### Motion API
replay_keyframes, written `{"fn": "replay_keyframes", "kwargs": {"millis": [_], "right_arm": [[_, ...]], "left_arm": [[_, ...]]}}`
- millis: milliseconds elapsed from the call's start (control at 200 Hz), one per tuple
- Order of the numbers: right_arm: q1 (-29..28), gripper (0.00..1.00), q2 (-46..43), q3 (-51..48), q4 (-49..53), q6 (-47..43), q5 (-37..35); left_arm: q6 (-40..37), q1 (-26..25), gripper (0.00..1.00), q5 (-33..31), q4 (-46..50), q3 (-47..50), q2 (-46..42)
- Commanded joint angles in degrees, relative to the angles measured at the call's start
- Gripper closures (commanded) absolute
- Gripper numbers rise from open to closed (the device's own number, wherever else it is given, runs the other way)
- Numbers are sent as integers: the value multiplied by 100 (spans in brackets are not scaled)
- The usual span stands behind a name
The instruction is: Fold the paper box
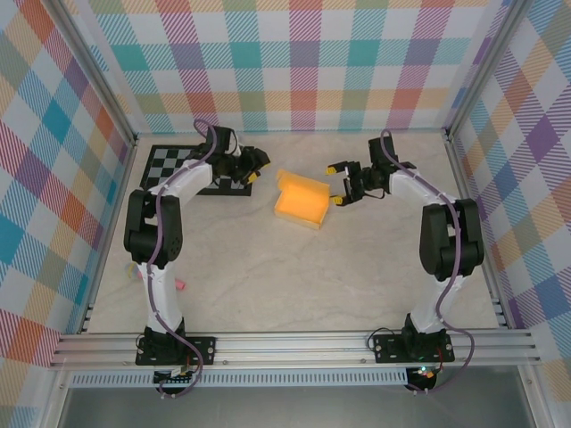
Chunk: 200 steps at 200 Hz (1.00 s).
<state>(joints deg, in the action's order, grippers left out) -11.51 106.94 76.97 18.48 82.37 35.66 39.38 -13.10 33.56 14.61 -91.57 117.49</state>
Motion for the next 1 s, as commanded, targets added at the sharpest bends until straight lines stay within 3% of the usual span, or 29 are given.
{"fn": "replay_keyframes", "kwargs": {"millis": [0, 110, 560, 995], "right_arm": [[-26, 29, 82, -81, -167, 219, 100], [-27, 29, 115, -94, -181, 214, 82], [-36, 30, 162, -134, -373, 351, 20], [-81, 31, 126, -329, -656, 526, -15]], "left_arm": [[43, -34, 42, 525, -141, -33, -125], [32, -58, 42, 888, -160, -147, 40], [450, -409, 43, 1170, -433, -599, 577], [692, -548, 44, 1300, -710, 50, 359]]}}
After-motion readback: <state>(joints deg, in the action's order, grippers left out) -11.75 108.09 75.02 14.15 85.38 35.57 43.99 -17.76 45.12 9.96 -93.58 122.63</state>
